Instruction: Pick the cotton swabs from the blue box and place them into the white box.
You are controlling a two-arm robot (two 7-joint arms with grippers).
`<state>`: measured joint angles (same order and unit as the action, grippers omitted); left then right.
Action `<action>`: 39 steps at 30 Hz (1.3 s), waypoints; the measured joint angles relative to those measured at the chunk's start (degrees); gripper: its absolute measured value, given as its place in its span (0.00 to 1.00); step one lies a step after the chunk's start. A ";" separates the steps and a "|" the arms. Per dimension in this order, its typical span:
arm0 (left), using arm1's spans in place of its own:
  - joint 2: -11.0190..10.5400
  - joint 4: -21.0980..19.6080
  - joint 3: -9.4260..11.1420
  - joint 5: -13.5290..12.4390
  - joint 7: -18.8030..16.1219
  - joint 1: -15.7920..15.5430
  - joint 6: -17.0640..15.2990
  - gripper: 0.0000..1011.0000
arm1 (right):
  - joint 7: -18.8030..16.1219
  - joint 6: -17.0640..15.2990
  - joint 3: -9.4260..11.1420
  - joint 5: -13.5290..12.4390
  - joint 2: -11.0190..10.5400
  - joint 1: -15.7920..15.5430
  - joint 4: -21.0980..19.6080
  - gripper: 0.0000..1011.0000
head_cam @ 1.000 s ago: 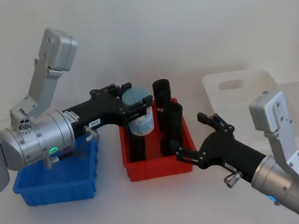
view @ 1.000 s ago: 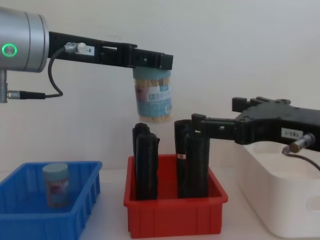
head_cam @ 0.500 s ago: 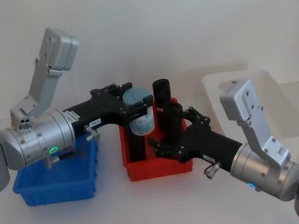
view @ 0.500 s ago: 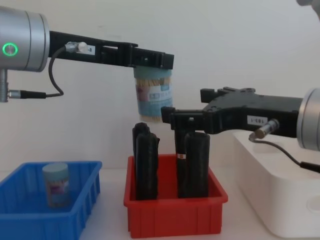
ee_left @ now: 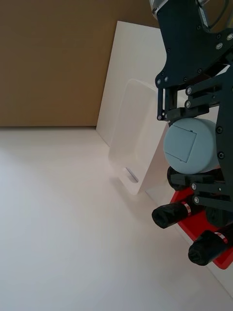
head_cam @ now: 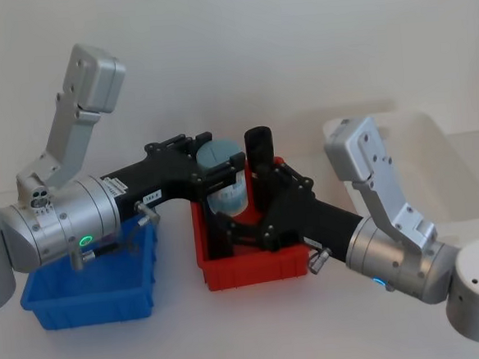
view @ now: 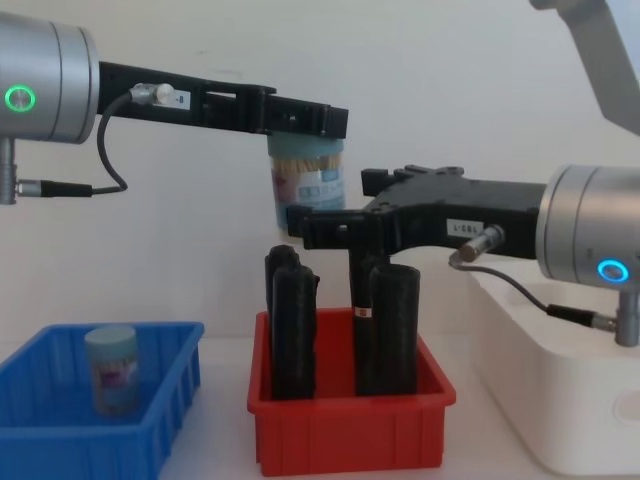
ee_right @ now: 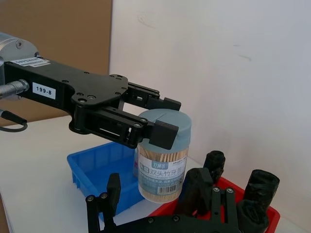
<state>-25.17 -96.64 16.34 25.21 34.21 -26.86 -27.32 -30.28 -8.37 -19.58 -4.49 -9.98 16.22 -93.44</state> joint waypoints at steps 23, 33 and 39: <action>0.00 0.01 -0.02 0.01 -0.09 0.00 0.02 0.68 | -1.07 2.10 -0.89 0.22 2.66 4.67 6.70 0.63; 0.00 0.01 0.00 0.01 -0.04 0.00 0.03 0.95 | -1.04 2.50 -1.05 -0.18 2.85 5.26 7.54 0.63; 0.00 0.01 0.00 0.01 -0.01 0.00 0.01 0.99 | -0.72 2.60 -1.10 -0.35 2.80 5.32 7.60 0.63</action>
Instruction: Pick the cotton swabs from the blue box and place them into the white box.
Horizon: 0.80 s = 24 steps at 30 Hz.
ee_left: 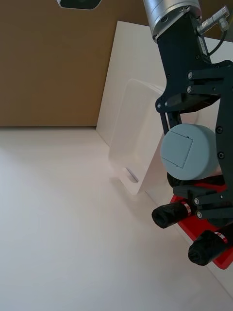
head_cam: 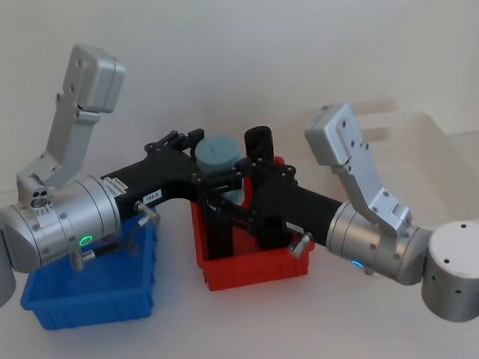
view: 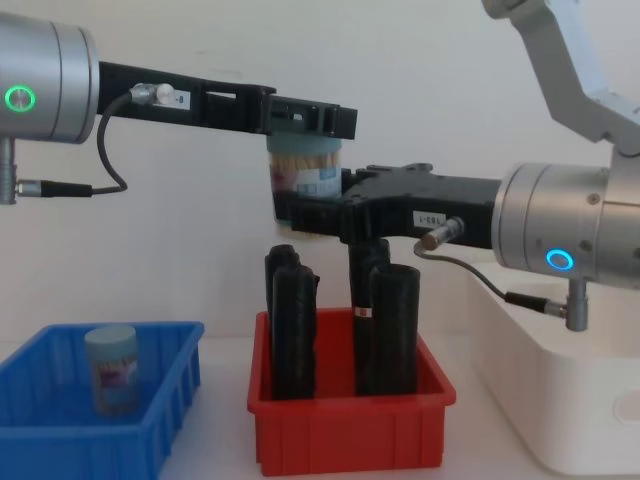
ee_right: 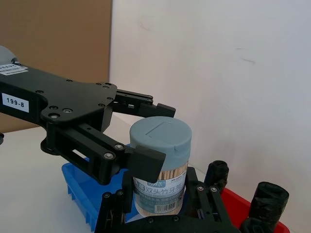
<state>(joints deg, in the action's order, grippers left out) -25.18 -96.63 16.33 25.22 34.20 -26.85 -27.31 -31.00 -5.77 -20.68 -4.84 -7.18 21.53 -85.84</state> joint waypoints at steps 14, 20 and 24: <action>0.00 0.00 0.00 -0.01 0.01 0.00 -0.01 0.99 | 3.76 -0.20 1.00 -1.01 -1.97 -1.71 -1.92 0.63; 0.00 0.00 0.00 -0.01 0.01 0.00 -0.01 0.99 | 6.54 -0.42 2.17 -1.79 -3.55 -2.85 -2.79 0.63; 0.00 0.00 0.00 -0.01 0.01 0.00 -0.01 0.99 | 8.50 -0.57 3.10 -2.32 -4.62 -3.52 -3.11 0.63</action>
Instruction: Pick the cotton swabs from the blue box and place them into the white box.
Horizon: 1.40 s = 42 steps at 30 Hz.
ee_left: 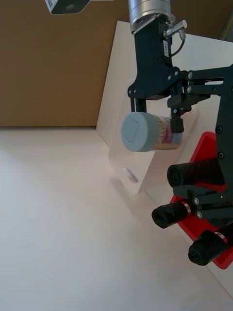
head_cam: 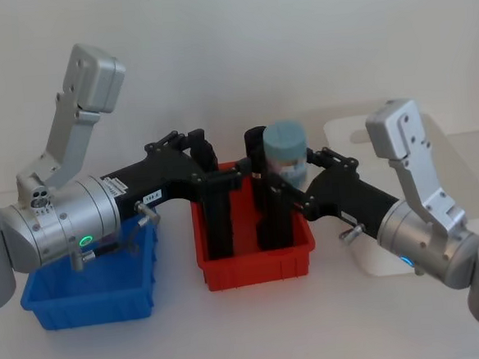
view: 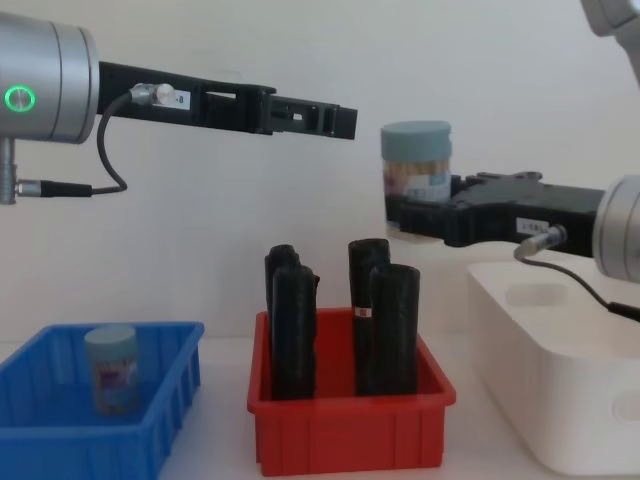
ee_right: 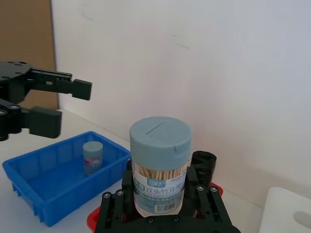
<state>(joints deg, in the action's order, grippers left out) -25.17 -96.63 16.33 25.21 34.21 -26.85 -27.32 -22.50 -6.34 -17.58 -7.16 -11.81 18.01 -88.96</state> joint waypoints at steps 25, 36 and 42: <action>0.00 0.00 0.00 0.00 -0.02 0.00 0.00 0.99 | 10.20 -2.58 4.73 -2.76 -2.78 1.85 8.25 0.63; 0.00 0.00 0.00 0.00 -0.02 0.00 0.00 0.99 | 9.96 -3.51 4.79 -2.31 -1.76 5.28 15.30 0.63; 0.00 0.00 0.00 0.00 -0.01 0.00 0.00 0.99 | 9.94 -3.78 4.72 -1.95 -1.27 6.65 18.18 0.63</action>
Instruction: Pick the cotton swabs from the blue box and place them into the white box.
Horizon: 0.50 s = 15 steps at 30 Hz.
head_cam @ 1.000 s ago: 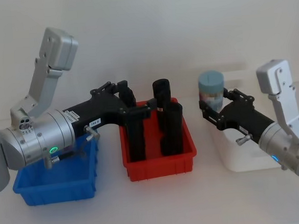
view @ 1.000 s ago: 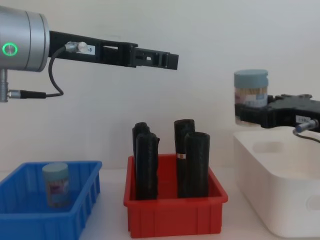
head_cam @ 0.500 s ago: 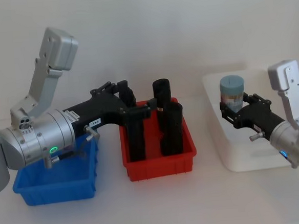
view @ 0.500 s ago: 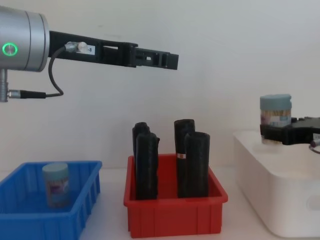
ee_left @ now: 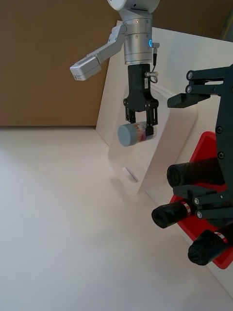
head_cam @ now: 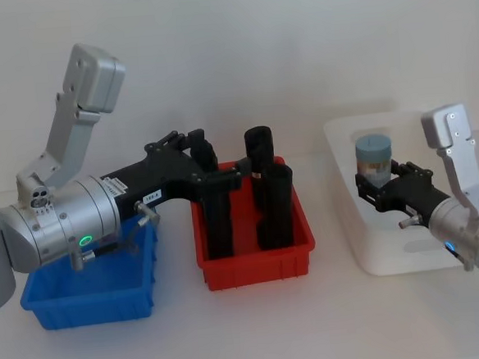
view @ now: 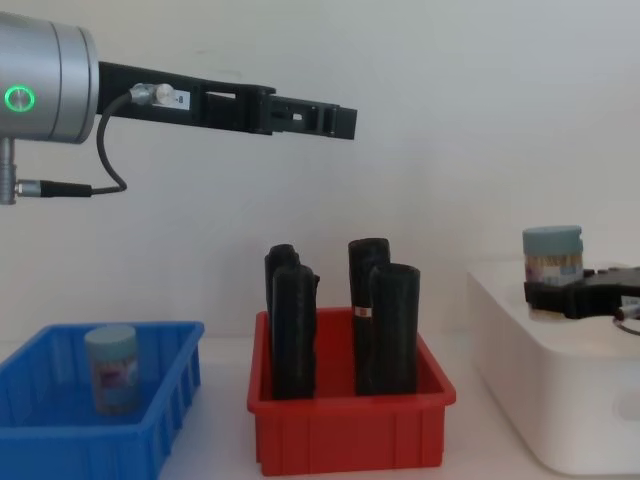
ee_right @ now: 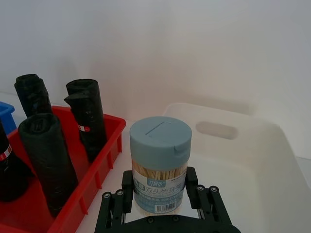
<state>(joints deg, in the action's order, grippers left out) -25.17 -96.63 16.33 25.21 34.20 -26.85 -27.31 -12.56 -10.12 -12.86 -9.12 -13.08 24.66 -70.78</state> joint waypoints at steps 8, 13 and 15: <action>0.00 0.00 0.00 0.00 0.00 0.00 0.00 0.99 | 0.30 -0.26 -0.02 0.28 0.30 0.89 2.13 0.75; 0.00 0.00 0.00 0.00 0.00 0.00 0.00 0.99 | 0.42 -0.28 -0.01 0.43 0.42 1.21 2.98 0.89; 0.00 0.00 0.00 0.00 0.00 0.00 0.00 0.99 | 0.46 -0.20 -0.01 0.51 0.45 1.31 3.21 0.93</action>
<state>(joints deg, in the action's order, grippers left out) -25.17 -96.64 16.33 25.21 34.20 -26.85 -27.31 -12.09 -10.32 -12.87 -8.61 -12.63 25.97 -67.57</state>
